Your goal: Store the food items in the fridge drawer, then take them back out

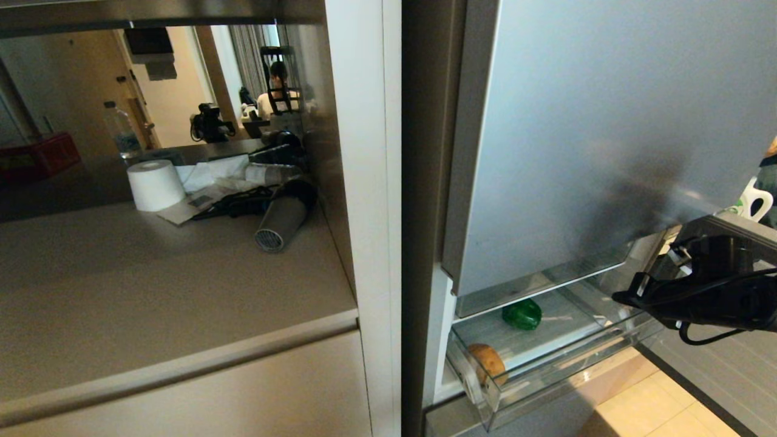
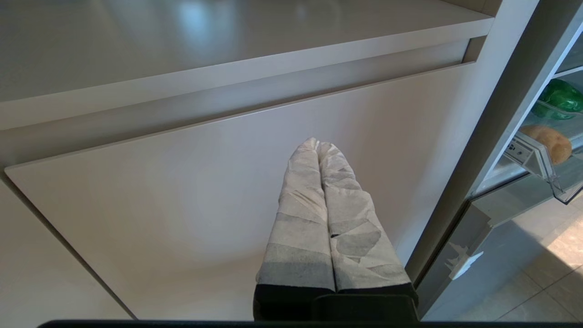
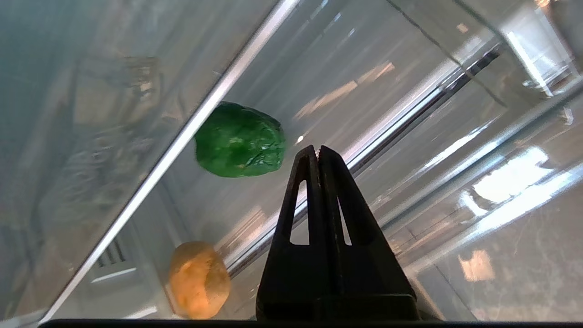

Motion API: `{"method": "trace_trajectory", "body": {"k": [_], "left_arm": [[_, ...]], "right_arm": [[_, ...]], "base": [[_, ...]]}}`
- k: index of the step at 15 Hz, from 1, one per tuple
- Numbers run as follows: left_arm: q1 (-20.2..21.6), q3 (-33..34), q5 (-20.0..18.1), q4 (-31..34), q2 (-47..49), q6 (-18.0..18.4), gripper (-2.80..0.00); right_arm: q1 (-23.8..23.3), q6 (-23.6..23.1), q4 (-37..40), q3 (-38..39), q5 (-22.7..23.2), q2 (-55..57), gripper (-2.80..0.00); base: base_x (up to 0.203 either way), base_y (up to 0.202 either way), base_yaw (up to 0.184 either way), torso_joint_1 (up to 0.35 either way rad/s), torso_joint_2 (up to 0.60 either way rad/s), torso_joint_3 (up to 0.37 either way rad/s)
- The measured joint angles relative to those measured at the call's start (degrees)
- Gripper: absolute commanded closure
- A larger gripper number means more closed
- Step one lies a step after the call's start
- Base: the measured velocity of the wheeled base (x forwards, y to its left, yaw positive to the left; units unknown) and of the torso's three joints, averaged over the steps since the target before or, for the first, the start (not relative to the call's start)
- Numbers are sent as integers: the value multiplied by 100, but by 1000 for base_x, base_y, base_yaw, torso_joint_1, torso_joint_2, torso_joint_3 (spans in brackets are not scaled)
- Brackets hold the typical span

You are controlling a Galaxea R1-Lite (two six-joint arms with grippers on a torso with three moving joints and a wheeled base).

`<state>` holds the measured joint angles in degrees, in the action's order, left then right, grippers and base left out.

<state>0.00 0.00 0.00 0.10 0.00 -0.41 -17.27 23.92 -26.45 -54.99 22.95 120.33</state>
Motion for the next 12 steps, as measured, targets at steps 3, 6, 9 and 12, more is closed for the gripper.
{"method": "trace_trajectory", "body": {"k": [3, 6, 9, 12], "left_arm": [[0, 0, 0, 0, 0, 0, 0], [0, 0, 0, 0, 0, 0, 0], [0, 0, 0, 0, 0, 0, 0], [0, 0, 0, 0, 0, 0, 0]], "right_arm": [[5, -2, -14, -93, -8, 284, 0], [-24, -39, -18, 22, -22, 356, 0], [-107, -309, -3, 382, -22, 155, 0], [-421, -689, 16, 932, -24, -278, 0]], "base": [[0, 0, 0, 0, 0, 0], [0, 0, 0, 0, 0, 0], [0, 0, 0, 0, 0, 0], [0, 0, 0, 0, 0, 0]]}}
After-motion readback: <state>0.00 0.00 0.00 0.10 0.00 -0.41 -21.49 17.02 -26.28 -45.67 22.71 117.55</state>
